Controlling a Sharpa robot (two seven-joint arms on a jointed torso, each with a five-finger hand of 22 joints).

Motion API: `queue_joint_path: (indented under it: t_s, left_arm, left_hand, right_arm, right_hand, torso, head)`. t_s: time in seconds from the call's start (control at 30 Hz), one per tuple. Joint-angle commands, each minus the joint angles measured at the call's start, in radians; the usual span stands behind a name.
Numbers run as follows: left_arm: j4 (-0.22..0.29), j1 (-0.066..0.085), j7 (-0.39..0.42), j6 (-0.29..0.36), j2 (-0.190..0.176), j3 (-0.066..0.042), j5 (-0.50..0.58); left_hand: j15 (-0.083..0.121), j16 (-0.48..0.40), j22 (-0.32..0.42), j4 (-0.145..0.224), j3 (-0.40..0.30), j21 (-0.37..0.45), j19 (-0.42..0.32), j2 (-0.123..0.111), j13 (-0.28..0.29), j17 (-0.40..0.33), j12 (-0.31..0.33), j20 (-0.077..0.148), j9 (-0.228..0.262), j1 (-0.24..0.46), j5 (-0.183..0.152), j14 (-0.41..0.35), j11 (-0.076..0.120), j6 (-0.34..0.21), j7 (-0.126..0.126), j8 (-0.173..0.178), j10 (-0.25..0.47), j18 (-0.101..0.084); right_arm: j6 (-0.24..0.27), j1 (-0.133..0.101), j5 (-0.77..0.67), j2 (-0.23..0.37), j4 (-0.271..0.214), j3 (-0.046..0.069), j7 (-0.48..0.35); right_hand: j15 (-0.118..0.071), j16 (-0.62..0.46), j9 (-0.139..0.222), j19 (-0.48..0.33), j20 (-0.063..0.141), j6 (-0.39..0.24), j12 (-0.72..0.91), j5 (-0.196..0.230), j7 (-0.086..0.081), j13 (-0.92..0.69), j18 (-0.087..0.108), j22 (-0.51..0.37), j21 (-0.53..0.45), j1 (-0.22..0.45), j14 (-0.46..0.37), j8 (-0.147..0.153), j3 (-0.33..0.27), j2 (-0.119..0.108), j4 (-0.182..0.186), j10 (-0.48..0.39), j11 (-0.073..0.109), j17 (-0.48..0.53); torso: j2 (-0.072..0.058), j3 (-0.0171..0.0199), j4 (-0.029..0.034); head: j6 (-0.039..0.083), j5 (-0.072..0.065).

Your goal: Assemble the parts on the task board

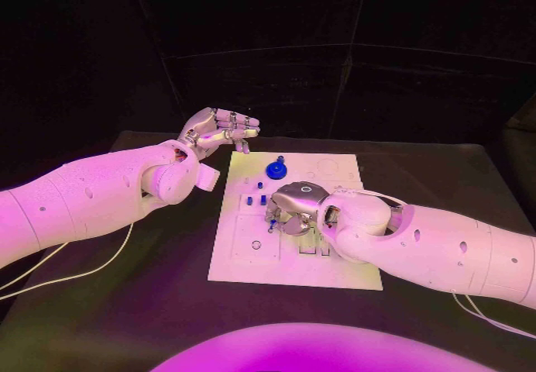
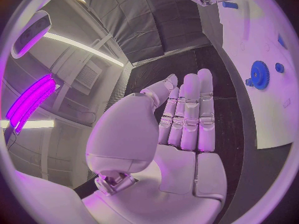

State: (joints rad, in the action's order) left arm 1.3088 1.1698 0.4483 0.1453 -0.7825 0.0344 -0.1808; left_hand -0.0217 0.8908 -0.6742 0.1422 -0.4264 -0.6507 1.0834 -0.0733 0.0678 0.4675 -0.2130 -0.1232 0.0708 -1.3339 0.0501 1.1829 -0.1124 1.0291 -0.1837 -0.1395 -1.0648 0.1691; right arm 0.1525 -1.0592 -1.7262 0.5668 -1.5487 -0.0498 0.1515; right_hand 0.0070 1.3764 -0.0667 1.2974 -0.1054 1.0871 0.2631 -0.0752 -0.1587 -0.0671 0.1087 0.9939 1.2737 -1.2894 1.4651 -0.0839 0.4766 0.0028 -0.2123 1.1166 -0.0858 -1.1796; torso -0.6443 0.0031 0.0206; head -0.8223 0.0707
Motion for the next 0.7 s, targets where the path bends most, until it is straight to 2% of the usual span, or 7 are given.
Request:
queue_joint_path:
  t_s: [0.03,0.7]
  left_arm:
    - [0.001,0.001,0.014,-0.008,0.000,-0.001,0.004]
    - [-0.002,0.002,0.010,-0.013,0.001,-0.001,0.004]
  left_hand:
    - [-0.004,-0.006,0.002,0.001,0.007,0.005,-0.008,0.008,-0.001,-0.001,-0.005,0.000,-0.001,0.002,-0.001,-0.006,-0.004,0.000,-0.002,0.000,0.006,0.014]
    - [-0.004,-0.006,0.002,0.001,0.007,0.005,-0.008,0.008,-0.001,-0.001,-0.005,0.000,-0.001,0.002,-0.001,-0.006,-0.004,0.000,-0.002,0.000,0.006,0.014]
  right_arm:
    - [-0.014,0.000,-0.009,-0.003,-0.001,-0.002,-0.001]
    - [-0.007,0.008,-0.002,-0.003,-0.003,-0.005,-0.002]
  right_hand:
    - [-0.006,0.001,-0.002,0.005,-0.002,0.007,-0.003,0.006,-0.001,0.001,0.004,0.000,0.003,0.010,0.037,0.007,0.003,-0.003,0.004,0.004,0.000,0.001]
    - [-0.006,-0.001,-0.002,0.004,-0.001,0.008,-0.002,0.002,0.000,0.001,0.005,-0.002,0.003,0.009,0.036,0.007,0.007,-0.002,0.006,0.005,0.001,0.006]
  torso:
    - [0.000,0.0003,-0.0004]
    - [0.000,0.0005,-0.0004]
  head:
    - [0.000,0.002]
    - [-0.004,0.006]
